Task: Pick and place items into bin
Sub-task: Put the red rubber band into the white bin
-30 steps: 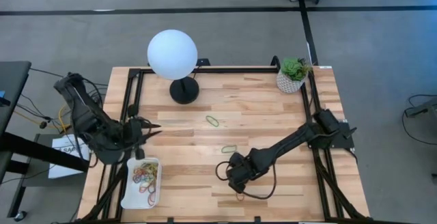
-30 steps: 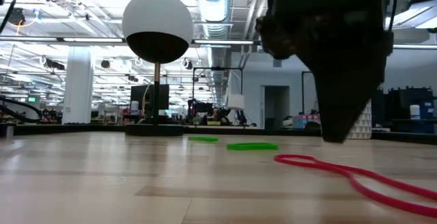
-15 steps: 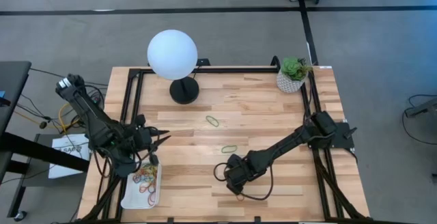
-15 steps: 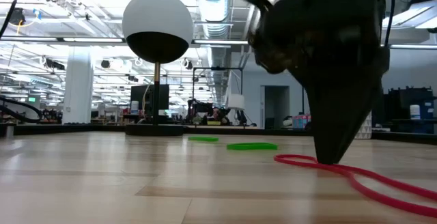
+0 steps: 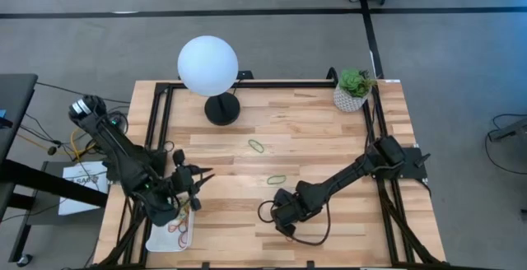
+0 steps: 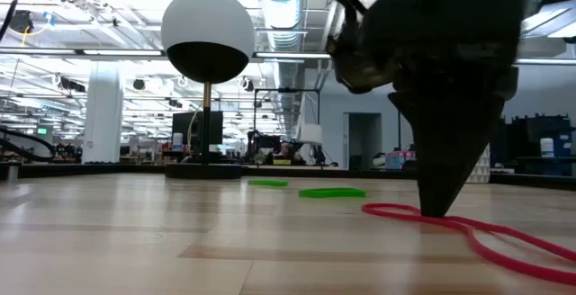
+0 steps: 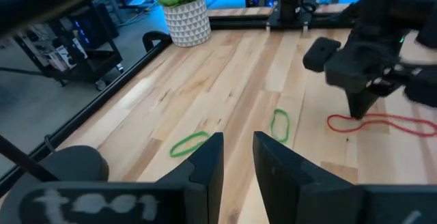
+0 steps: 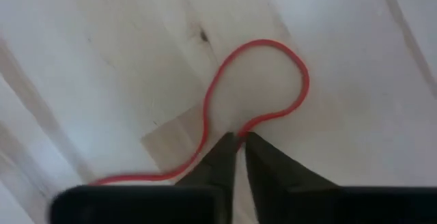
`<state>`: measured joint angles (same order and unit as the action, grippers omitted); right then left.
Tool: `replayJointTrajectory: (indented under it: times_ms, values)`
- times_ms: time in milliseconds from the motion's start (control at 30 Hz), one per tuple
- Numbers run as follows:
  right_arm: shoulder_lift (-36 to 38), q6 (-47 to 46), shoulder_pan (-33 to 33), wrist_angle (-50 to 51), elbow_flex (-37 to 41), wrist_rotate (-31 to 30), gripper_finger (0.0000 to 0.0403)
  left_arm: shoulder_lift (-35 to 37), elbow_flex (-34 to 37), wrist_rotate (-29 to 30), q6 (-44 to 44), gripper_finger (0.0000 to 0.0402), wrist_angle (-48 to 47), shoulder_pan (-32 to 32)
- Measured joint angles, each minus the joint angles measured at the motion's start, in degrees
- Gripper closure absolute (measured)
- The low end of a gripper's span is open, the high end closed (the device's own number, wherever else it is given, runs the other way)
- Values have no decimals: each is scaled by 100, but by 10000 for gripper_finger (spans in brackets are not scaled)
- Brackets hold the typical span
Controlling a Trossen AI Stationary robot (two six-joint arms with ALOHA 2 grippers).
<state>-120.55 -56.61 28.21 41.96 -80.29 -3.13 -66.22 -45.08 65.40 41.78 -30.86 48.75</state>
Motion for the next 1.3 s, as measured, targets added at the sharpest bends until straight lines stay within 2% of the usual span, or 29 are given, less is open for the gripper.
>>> replayJointTrajectory:
  times_ms: [67, 167, 300, 400, 567, 733, 967, 1133, 1300]
  values:
    - [13, 309, 54, -63, 7, -63, 395, -111, 0, -4, -4, 331, 51, -2]
    - [16, 407, 99, -133, -48, -63, 393, -188, 0, -4, -4, 331, 94, -2]
    - [-84, 726, 98, 67, -573, -78, 401, -209, 0, 47, -4, 331, 100, -8]
    - [-41, 1227, 113, 80, -1055, -431, 401, -209, 0, -31, 5, 331, 135, -55]
    - [-43, 2138, 98, -81, -1668, -1342, 402, -307, -2, -577, -90, 331, 331, -230]
    - [-41, 2521, -19, -685, -1702, -2104, 402, -646, -2, -1032, -595, 331, 858, -504]
    - [-89, 2588, -136, -693, -1689, -2335, 402, -1262, -2, -2106, -2003, 331, 2095, -941]
    - [-83, 2713, -136, -713, -1694, -2468, 402, -1589, -2, -2716, -2404, 331, 2791, -1325]
    - [-83, 2716, -135, -652, -1694, -2527, 402, -1744, -2, -3681, -2448, 331, 2879, -1685]
